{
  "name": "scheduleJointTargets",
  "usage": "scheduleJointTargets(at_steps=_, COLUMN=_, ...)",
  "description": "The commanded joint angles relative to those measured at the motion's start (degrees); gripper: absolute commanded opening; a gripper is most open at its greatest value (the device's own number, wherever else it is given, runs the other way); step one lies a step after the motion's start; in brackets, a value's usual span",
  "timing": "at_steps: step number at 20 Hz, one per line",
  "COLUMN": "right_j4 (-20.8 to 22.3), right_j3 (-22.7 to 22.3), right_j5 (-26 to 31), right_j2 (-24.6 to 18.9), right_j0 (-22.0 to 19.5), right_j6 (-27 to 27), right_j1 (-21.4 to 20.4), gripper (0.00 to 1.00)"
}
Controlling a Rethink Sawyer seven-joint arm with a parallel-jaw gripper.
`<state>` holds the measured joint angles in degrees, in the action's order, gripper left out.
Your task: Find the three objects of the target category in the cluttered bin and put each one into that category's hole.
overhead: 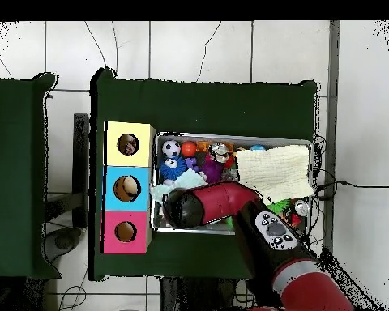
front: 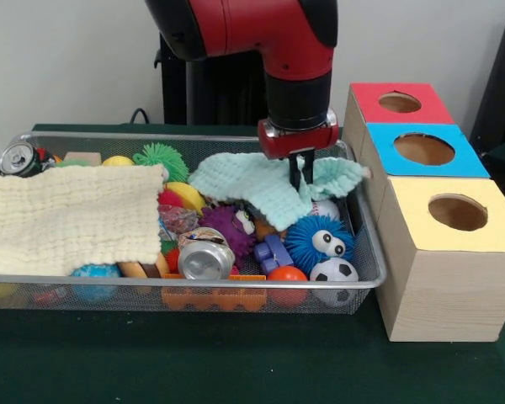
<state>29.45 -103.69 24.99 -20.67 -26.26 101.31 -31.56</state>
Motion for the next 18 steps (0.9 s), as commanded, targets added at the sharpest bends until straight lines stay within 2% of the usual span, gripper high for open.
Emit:
scheduleJointTargets(at_steps=1, right_j4=-1.43, right_j3=0.93, right_j5=7.16, right_j2=-2.56, right_j0=-4.71, right_j6=-3.84, right_j1=-3.71, gripper=0.0)
scheduleJointTargets(at_steps=9, right_j4=-2.3, right_j3=1.35, right_j5=14.34, right_j2=-5.16, right_j0=-7.7, right_j6=-8.55, right_j1=-7.05, gripper=0.0)
scheduleJointTargets(at_steps=18, right_j4=-1.63, right_j3=3.8, right_j5=21.6, right_j2=-8.76, right_j0=-11.71, right_j6=-12.9, right_j1=-7.43, gripper=0.0)
